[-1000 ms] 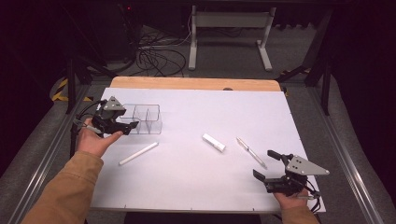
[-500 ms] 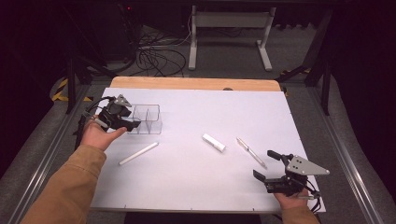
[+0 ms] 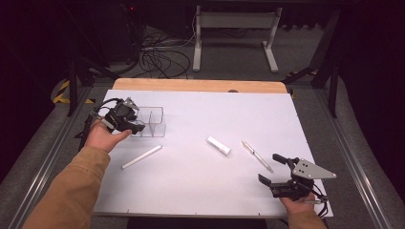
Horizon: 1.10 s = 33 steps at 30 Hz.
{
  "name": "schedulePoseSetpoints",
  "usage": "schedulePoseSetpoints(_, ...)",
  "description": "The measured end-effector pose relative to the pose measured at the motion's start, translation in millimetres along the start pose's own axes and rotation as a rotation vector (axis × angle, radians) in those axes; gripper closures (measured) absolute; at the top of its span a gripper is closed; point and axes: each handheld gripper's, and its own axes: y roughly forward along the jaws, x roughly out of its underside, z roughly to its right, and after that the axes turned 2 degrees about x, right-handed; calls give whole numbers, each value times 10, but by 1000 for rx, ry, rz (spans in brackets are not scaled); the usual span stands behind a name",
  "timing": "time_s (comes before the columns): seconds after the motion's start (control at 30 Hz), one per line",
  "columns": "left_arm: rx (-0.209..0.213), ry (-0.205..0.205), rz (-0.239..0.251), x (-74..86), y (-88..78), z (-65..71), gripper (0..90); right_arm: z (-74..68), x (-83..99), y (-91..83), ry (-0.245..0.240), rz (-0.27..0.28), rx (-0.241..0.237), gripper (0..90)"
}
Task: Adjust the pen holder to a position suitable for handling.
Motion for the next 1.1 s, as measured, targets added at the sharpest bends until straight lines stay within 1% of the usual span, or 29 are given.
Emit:
schedulePoseSetpoints(0.07,-2,14,-7,0,-2,-1,481,1,1,1,-1,1,0,100)
schedulePoseSetpoints(0.2,24,-3,4,10,-5,-36,483,2,2,4,0,0,1,100)
schedulePoseSetpoints(0.33,14,21,-3,11,0,-27,496,1,3,2,0,0,0,101)
schedulePoseSetpoints(0.4,18,30,-4,15,-2,-36,499,2,3,2,1,0,0,101)
schedulePoseSetpoints(0.43,25,52,-8,21,-7,-53,510,7,5,5,-1,1,-3,101)
schedulePoseSetpoints(0.47,25,52,-8,21,-7,-53,520,7,5,6,-1,0,-2,101)
schedulePoseSetpoints(0.5,29,66,-16,18,-10,-62,531,7,6,7,-2,-1,-3,101)
schedulePoseSetpoints(0.63,47,97,-54,-14,-17,-95,562,6,6,9,0,-3,-4,102)
schedulePoseSetpoints(0.8,58,163,-102,-50,-26,-122,592,6,7,10,0,-5,-6,102)
schedulePoseSetpoints(0.83,67,173,-123,-61,-32,-122,610,5,9,13,0,-6,-8,103)
schedulePoseSetpoints(0.87,67,173,-123,-61,-32,-122,619,5,10,14,-3,-7,-10,103)
schedulePoseSetpoints(0.97,85,179,-157,-93,-39,-135,643,5,11,18,1,-10,-12,104)
schedulePoseSetpoints(1.0,85,179,-157,-93,-39,-135,646,5,11,18,1,-10,-12,104)
schedulePoseSetpoints(1.03,85,195,-164,-95,-37,-131,654,5,12,20,-1,-9,-15,105)
schedulePoseSetpoints(1.1,99,214,-177,-99,-44,-144,664,4,12,20,-1,-10,-16,105)
